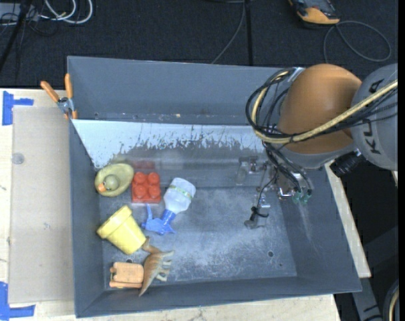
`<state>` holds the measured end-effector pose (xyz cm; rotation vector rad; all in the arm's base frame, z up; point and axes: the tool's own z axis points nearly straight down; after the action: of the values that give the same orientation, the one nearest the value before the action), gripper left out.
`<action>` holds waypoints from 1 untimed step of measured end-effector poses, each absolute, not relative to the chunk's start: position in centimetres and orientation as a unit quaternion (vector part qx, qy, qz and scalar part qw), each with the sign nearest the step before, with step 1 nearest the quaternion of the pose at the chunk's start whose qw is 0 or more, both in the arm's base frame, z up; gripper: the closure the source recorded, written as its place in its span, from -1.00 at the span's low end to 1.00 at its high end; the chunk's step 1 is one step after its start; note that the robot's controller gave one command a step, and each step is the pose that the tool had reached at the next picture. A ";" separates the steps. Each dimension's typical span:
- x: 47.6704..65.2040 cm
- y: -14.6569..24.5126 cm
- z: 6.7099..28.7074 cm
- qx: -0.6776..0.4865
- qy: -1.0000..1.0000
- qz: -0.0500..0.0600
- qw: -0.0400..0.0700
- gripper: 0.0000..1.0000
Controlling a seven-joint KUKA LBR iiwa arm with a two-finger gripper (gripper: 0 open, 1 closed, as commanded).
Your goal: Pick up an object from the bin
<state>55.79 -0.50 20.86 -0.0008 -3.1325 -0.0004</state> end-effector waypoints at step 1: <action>55.9 -0.5 21.3 0.000 -1.000 0.000 0.001 -1.00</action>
Offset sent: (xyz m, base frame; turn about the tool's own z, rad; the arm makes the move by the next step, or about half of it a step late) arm 0.0399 0.0571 -0.0936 0.0231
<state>55.92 -0.50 21.33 -0.0007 -3.1402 -0.0004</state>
